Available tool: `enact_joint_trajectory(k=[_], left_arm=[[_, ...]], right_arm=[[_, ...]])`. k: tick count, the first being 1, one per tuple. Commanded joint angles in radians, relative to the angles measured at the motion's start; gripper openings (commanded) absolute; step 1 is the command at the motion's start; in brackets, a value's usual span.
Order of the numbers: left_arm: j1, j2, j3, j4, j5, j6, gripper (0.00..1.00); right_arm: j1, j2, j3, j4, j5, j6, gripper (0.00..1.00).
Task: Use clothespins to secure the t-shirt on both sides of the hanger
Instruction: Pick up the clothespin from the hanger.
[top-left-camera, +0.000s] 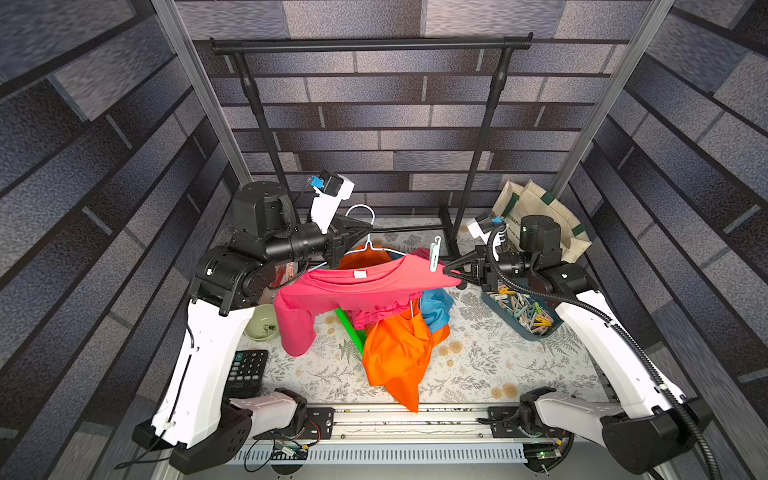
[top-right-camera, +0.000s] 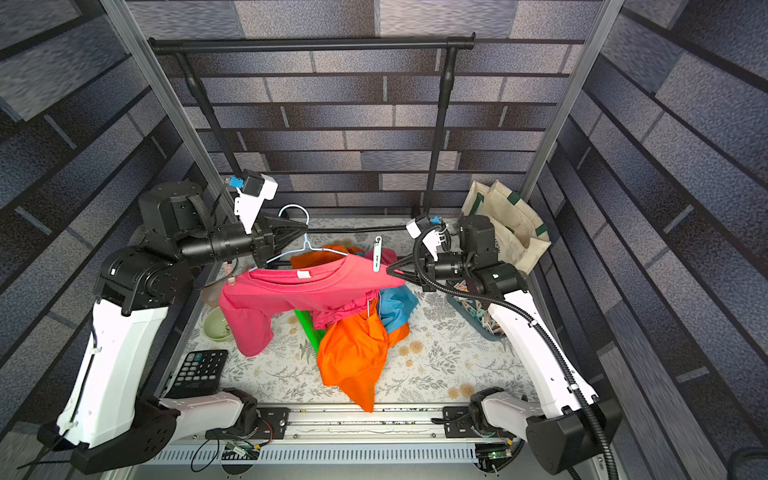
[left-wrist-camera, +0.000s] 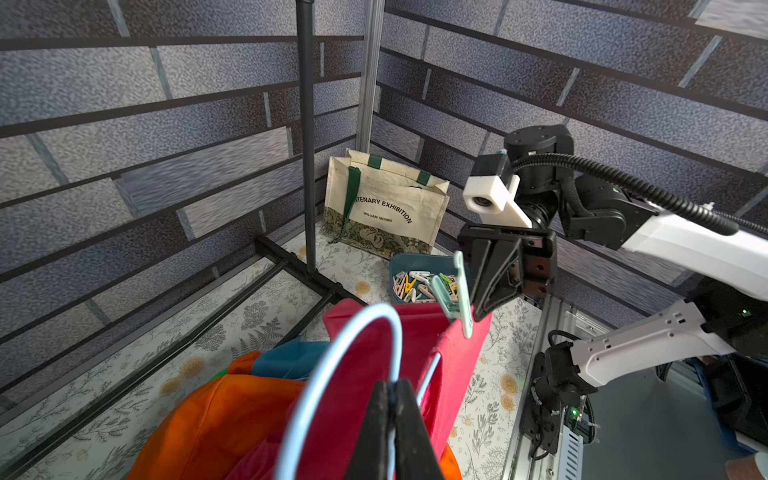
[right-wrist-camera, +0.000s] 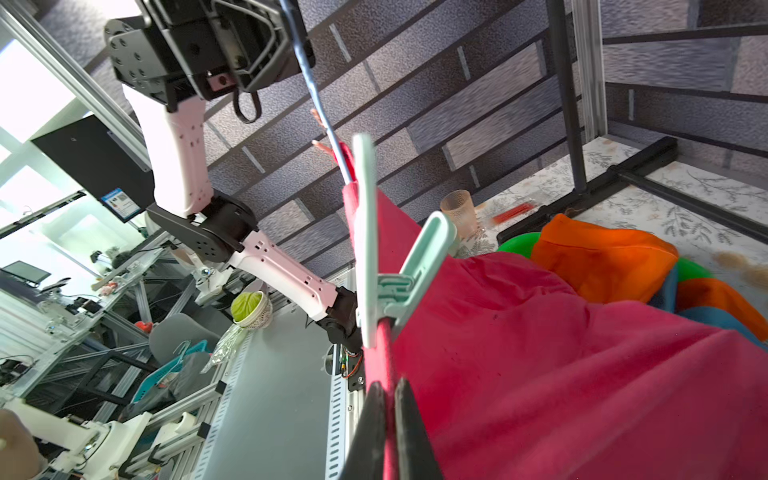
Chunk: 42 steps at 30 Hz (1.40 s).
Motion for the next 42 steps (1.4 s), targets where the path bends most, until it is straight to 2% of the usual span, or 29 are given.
enact_joint_trajectory(k=[1,2,3,4,5,6,10,13,16,19,21,27,33,37,42], left_arm=[[-0.013,0.015,0.034,0.021,0.072,-0.038,0.19],[-0.01,0.015,0.034,0.029,0.05,-0.05,0.28],[-0.007,0.014,0.031,0.036,0.033,-0.054,0.41],[-0.004,0.007,0.026,0.043,0.017,-0.058,0.66],[0.0,-0.001,0.015,0.05,0.003,-0.061,0.87],[0.006,-0.009,0.006,0.055,0.003,-0.061,0.99],[0.063,-0.071,-0.061,0.087,-0.005,-0.063,1.0],[0.176,-0.137,-0.15,0.119,0.042,-0.052,1.0],[0.372,-0.194,-0.264,0.173,0.176,-0.094,1.0],[0.575,-0.235,-0.392,0.278,0.37,-0.177,1.0],[0.646,-0.251,-0.459,0.337,0.466,-0.213,1.0],[0.656,-0.267,-0.56,0.286,0.603,-0.106,0.99],[0.657,-0.249,-0.571,0.224,0.565,-0.017,0.97],[0.657,-0.203,-0.56,0.187,0.558,0.02,0.9],[0.656,-0.183,-0.581,0.188,0.481,0.028,0.98]], right_arm=[[-0.003,-0.032,-0.027,0.077,-0.008,0.052,0.0],[-0.002,-0.043,-0.035,0.081,0.001,0.052,0.0],[-0.002,-0.054,-0.043,0.085,0.012,0.051,0.0],[-0.002,-0.063,-0.048,0.089,0.021,0.051,0.0],[-0.002,-0.071,-0.052,0.093,0.026,0.051,0.0],[-0.002,-0.075,-0.054,0.098,0.027,0.055,0.0],[-0.01,-0.069,-0.042,0.116,-0.003,0.084,0.0],[-0.022,-0.049,-0.018,0.121,-0.032,0.103,0.0],[-0.038,-0.035,-0.007,0.149,-0.055,0.128,0.0],[-0.06,-0.024,0.003,0.177,-0.082,0.157,0.0],[-0.071,-0.015,0.013,0.193,-0.096,0.174,0.0],[-0.086,0.012,0.04,0.224,-0.123,0.213,0.0],[-0.091,0.01,0.044,0.229,-0.133,0.219,0.0],[-0.1,0.001,0.035,0.23,-0.136,0.22,0.0],[-0.11,-0.001,0.033,0.235,-0.147,0.227,0.0]])
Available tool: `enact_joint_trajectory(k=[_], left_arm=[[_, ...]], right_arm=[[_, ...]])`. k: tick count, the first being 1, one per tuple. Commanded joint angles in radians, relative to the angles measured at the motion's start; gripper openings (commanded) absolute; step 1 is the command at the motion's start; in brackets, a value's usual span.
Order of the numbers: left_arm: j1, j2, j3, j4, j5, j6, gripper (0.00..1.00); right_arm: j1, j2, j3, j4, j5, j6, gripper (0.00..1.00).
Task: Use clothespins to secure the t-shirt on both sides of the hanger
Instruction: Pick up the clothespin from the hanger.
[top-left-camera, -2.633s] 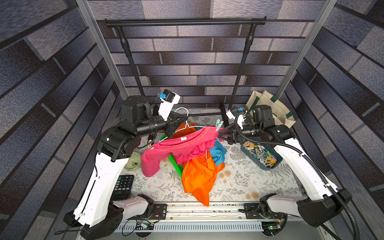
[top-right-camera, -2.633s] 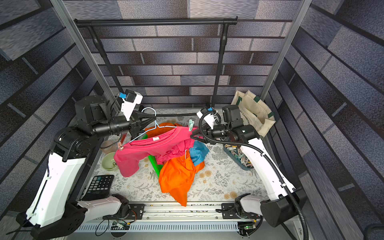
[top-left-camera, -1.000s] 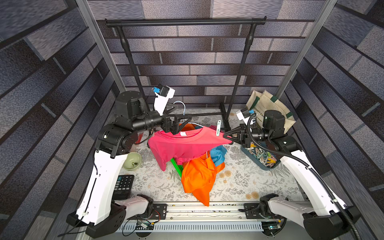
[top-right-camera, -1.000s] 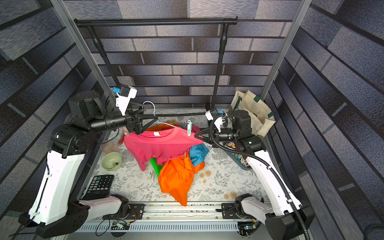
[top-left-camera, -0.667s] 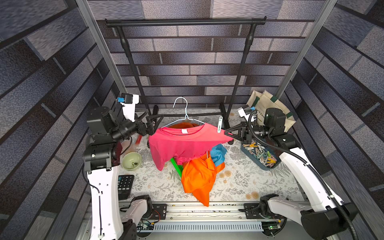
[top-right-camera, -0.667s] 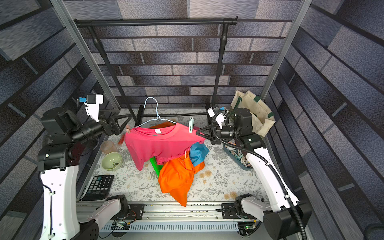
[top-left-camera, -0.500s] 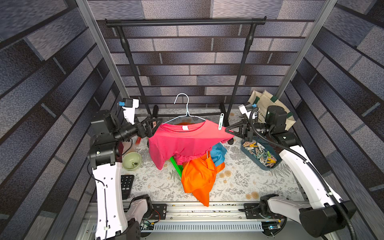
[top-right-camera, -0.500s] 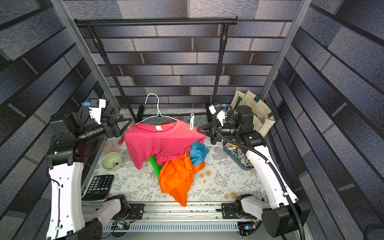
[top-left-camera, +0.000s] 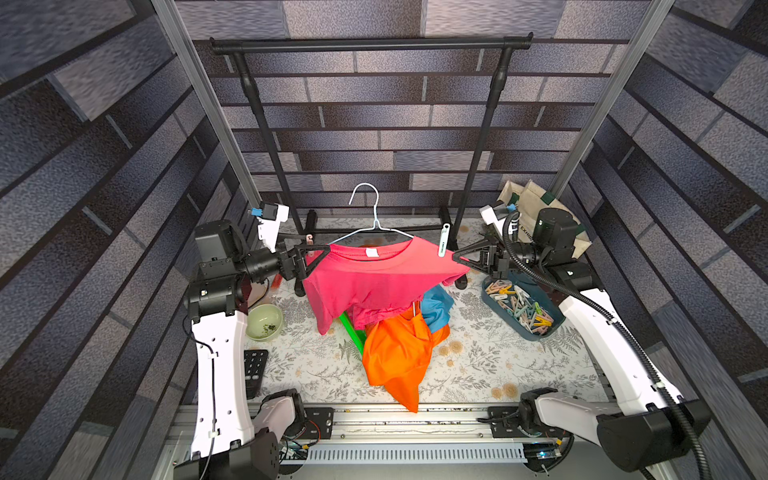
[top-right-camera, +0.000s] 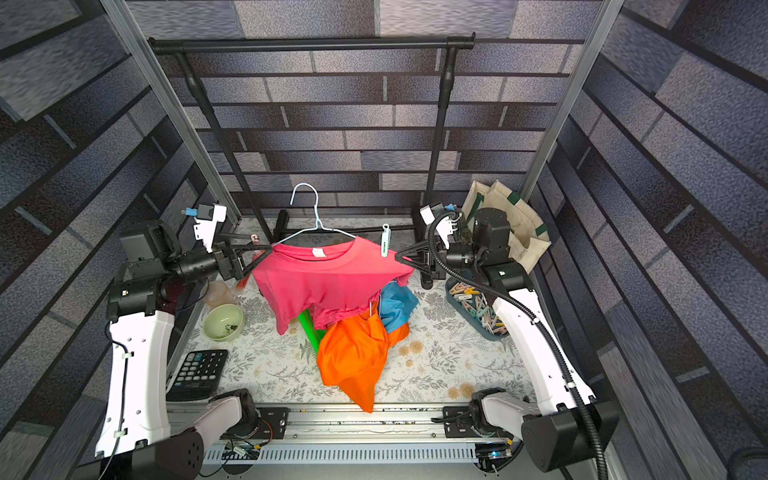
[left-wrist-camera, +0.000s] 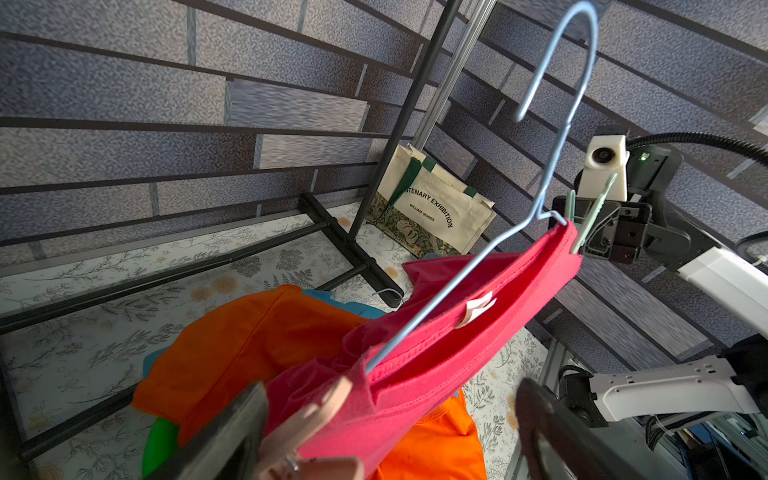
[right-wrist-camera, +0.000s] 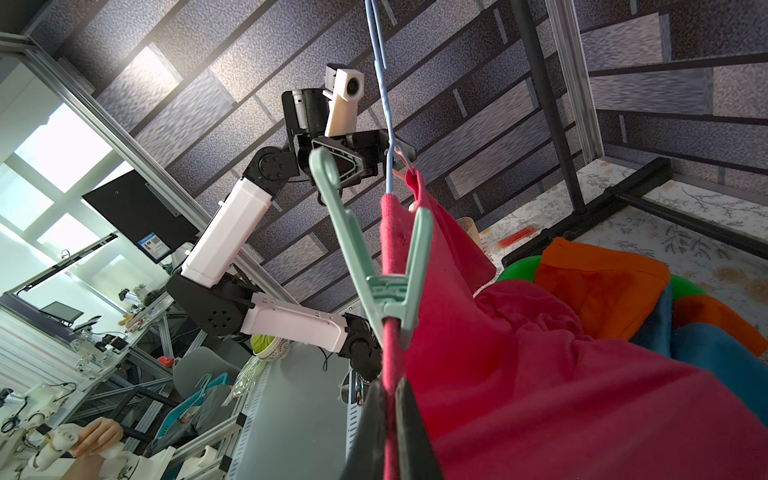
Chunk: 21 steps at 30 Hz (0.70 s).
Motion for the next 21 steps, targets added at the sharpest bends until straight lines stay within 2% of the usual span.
enact_joint_trajectory(k=[1,5,12,21], left_arm=[[0.004,-0.001,-0.02,-0.023,-0.032,0.034,0.98],[0.008,0.002,-0.043,-0.001,-0.065,0.019,0.97],[0.011,0.062,-0.003,-0.01,0.0,-0.004,0.8],[0.006,0.116,0.067,-0.01,0.045,-0.05,0.8]], right_arm=[[-0.013,-0.015,0.027,0.057,-0.056,0.011,0.0],[-0.018,-0.008,0.024,0.081,-0.062,0.03,0.0],[-0.019,-0.001,0.0,0.124,-0.064,0.06,0.0],[-0.018,0.009,-0.023,0.17,-0.076,0.102,0.0]])
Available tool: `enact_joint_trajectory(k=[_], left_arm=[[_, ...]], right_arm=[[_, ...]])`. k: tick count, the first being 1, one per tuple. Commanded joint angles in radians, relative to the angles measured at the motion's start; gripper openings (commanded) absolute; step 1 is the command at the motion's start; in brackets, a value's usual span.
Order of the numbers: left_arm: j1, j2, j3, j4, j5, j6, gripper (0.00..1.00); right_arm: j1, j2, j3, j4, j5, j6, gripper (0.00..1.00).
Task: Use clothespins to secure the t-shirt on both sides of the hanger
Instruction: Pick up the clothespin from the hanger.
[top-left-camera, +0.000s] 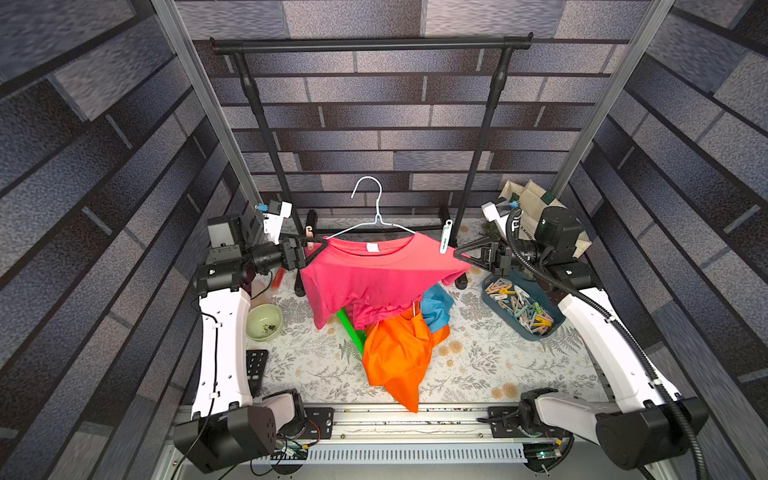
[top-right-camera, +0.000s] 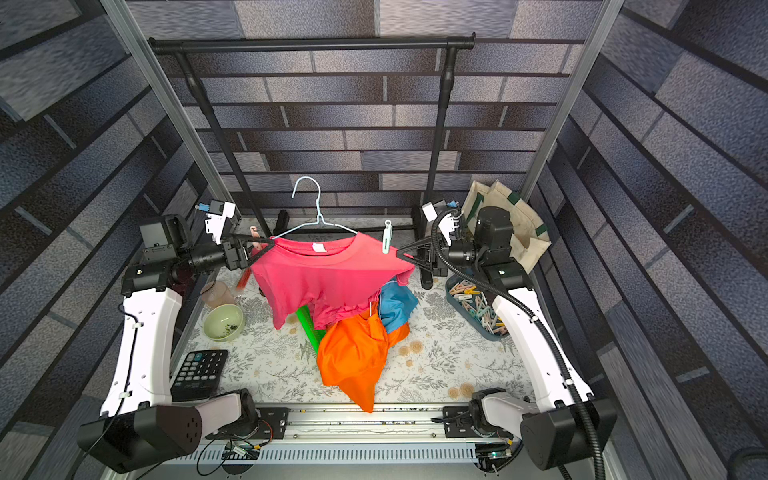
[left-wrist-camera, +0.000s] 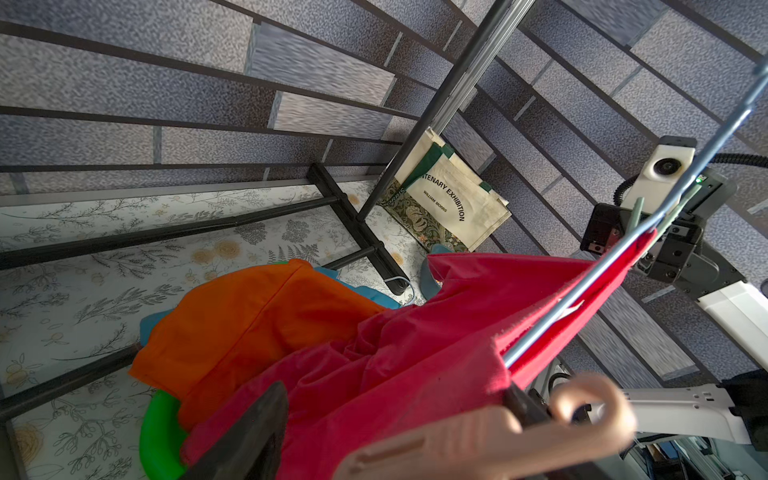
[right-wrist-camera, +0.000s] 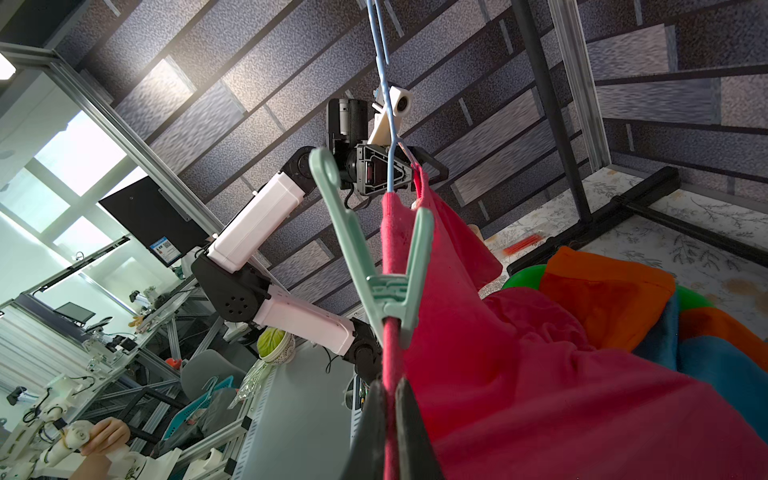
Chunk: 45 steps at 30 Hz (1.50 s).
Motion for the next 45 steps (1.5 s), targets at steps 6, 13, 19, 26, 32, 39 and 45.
enact_joint_trajectory(k=[6,13,19,26,32,39,45], left_arm=[[-0.006,-0.01,0.074,0.004,0.054,-0.03,0.79],[-0.033,0.001,0.096,-0.021,0.054,-0.008,0.6],[-0.057,0.016,0.107,-0.045,0.045,0.006,0.42],[-0.059,0.032,0.138,-0.076,0.052,0.022,0.32],[-0.075,0.051,0.16,-0.092,0.049,0.02,0.23],[-0.098,0.054,0.146,-0.047,-0.065,-0.078,0.13],[-0.146,0.027,0.113,-0.002,-0.211,-0.166,0.13]], right_arm=[[-0.007,0.011,-0.014,0.079,-0.049,0.036,0.0],[-0.007,0.012,-0.024,0.101,-0.049,0.057,0.0],[-0.006,0.01,-0.024,0.101,-0.051,0.06,0.0],[-0.007,0.006,-0.025,0.101,-0.051,0.065,0.0],[-0.007,0.005,-0.026,0.101,-0.048,0.064,0.0],[-0.007,-0.002,-0.033,0.108,-0.026,0.073,0.0],[-0.006,-0.025,-0.065,0.204,0.024,0.147,0.0]])
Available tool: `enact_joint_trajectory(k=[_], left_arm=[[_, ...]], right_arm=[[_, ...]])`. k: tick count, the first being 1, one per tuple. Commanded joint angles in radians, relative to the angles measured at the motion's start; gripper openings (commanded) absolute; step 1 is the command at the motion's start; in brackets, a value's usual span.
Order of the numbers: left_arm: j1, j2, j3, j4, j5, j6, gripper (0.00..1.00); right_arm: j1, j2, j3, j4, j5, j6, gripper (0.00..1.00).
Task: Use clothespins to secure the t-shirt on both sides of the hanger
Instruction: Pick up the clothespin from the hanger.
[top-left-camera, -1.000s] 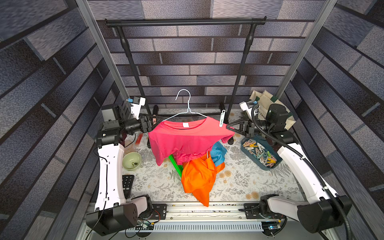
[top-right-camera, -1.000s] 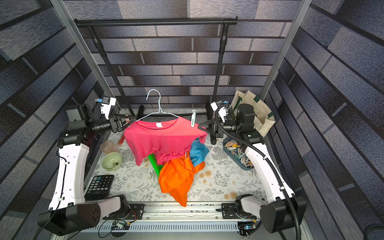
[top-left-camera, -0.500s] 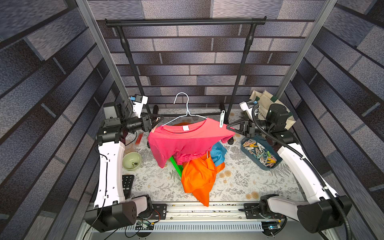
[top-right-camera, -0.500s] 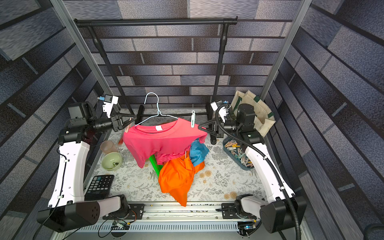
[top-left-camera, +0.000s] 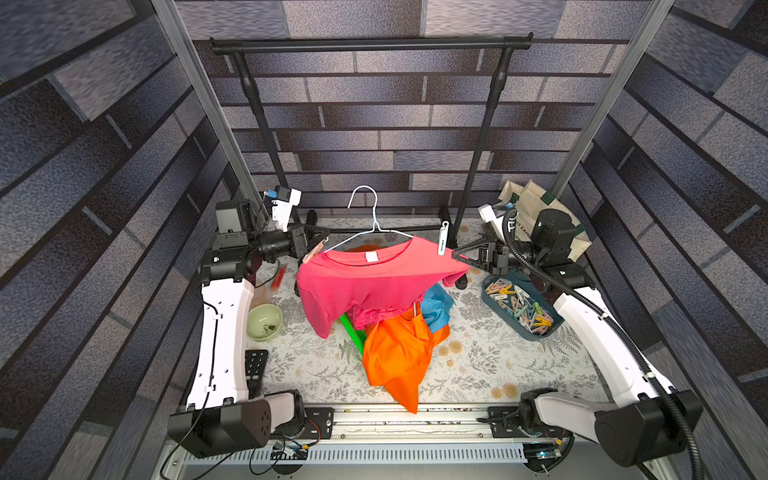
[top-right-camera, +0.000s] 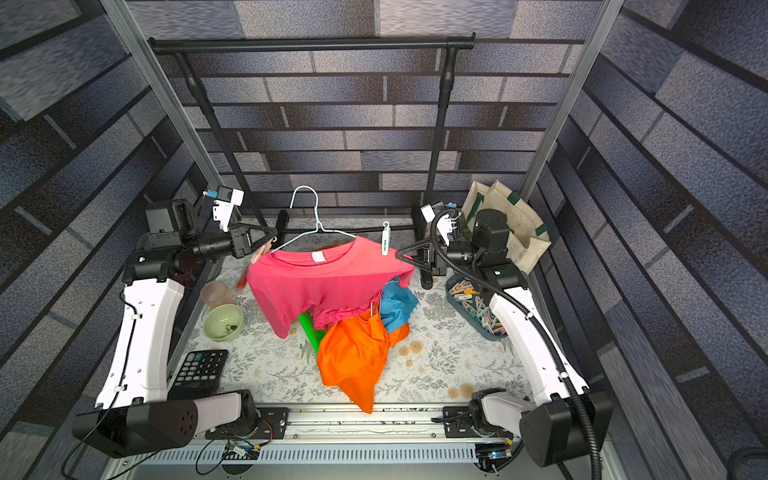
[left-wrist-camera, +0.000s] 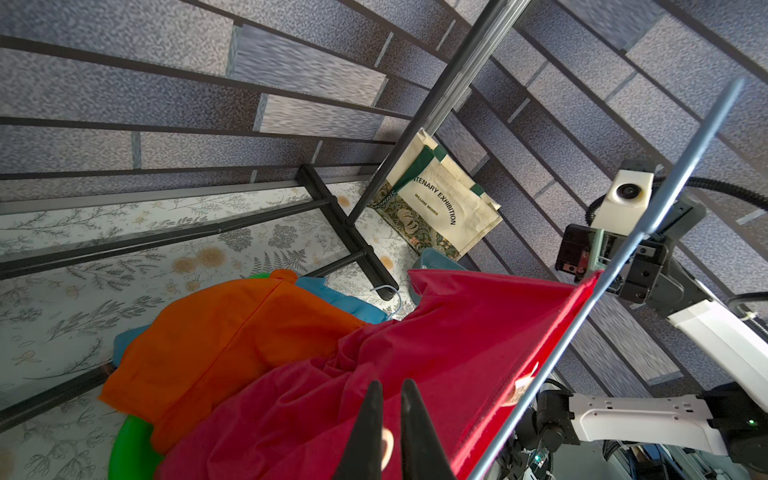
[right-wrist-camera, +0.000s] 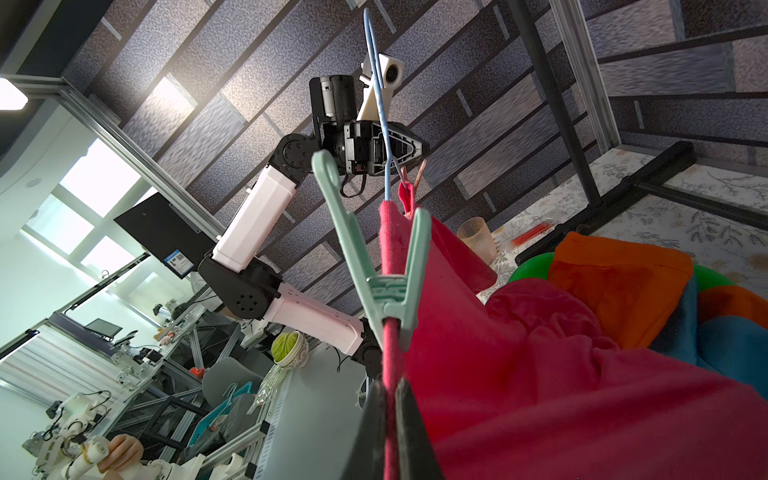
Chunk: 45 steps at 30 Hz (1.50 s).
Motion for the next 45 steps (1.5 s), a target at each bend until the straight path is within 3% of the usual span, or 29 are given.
enact_joint_trajectory(k=[1,2,5,6,9,13,16,21,31,37,39,41,45], left_arm=[[-0.032,-0.031,-0.017,0.029,-0.109,-0.075,0.15],[-0.037,-0.035,-0.017,0.033,-0.135,-0.086,0.23],[-0.044,-0.046,-0.016,0.048,-0.152,-0.108,0.75],[-0.043,-0.049,-0.013,0.046,-0.155,-0.108,0.86],[-0.034,-0.061,-0.024,0.04,-0.175,-0.099,1.0],[0.006,-0.06,-0.061,0.068,-0.16,-0.115,1.0],[0.029,-0.03,-0.058,0.077,-0.137,-0.156,0.94],[0.024,0.024,-0.014,0.067,-0.145,-0.206,0.7],[-0.101,0.049,0.083,-0.016,-0.306,-0.169,0.54],[-0.148,0.045,0.118,-0.064,-0.444,-0.174,0.41],[-0.179,0.05,0.14,-0.095,-0.539,-0.185,0.35],[-0.213,0.059,0.162,-0.119,-0.634,-0.21,0.19],[-0.279,0.082,0.197,-0.141,-0.788,-0.268,0.09]], right_arm=[[-0.004,-0.034,-0.009,0.105,0.032,0.042,0.0],[-0.003,-0.034,-0.009,0.108,0.035,0.045,0.0],[-0.004,-0.034,-0.01,0.114,0.041,0.051,0.0],[-0.004,-0.034,-0.011,0.114,0.043,0.051,0.0],[-0.003,-0.032,-0.008,0.118,0.043,0.055,0.0],[-0.004,-0.032,-0.005,0.137,0.036,0.067,0.0],[-0.004,-0.031,-0.006,0.138,0.035,0.072,0.0],[-0.003,-0.031,-0.006,0.138,0.04,0.075,0.0],[-0.004,-0.022,-0.01,0.092,0.058,0.05,0.0],[-0.004,-0.018,-0.005,0.053,0.101,0.025,0.0],[-0.004,-0.026,-0.009,0.059,0.129,0.036,0.0],[-0.003,-0.038,-0.023,0.105,0.157,0.079,0.0],[-0.001,-0.074,-0.07,0.203,0.221,0.162,0.0]])
